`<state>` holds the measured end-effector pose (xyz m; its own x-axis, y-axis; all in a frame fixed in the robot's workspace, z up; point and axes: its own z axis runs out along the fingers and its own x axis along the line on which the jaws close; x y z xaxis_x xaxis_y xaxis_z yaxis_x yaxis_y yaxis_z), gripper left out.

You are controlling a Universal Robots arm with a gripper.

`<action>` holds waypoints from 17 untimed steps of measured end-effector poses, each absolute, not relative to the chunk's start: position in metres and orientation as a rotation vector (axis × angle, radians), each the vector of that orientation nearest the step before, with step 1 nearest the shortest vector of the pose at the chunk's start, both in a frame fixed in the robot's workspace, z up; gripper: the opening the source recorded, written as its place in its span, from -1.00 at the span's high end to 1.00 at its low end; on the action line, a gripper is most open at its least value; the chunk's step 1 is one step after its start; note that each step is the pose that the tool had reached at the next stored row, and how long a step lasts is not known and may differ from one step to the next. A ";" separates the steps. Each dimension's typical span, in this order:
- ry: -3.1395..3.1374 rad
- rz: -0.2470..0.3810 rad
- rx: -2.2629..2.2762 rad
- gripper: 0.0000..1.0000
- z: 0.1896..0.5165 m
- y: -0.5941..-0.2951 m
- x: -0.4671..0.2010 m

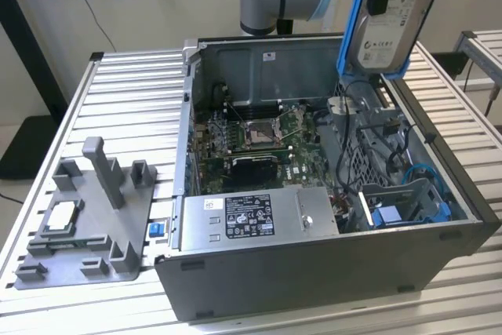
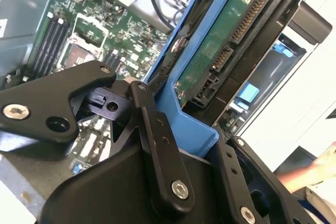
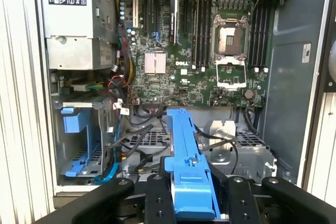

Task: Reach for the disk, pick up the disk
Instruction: 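Pick up the disk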

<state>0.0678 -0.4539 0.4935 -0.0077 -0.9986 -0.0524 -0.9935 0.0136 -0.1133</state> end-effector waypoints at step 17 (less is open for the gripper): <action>2.167 -0.104 -2.149 1.00 0.494 -0.492 0.069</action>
<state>0.0689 -0.4918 0.4942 -0.0078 -0.9999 -0.0148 -0.9939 0.0094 -0.1100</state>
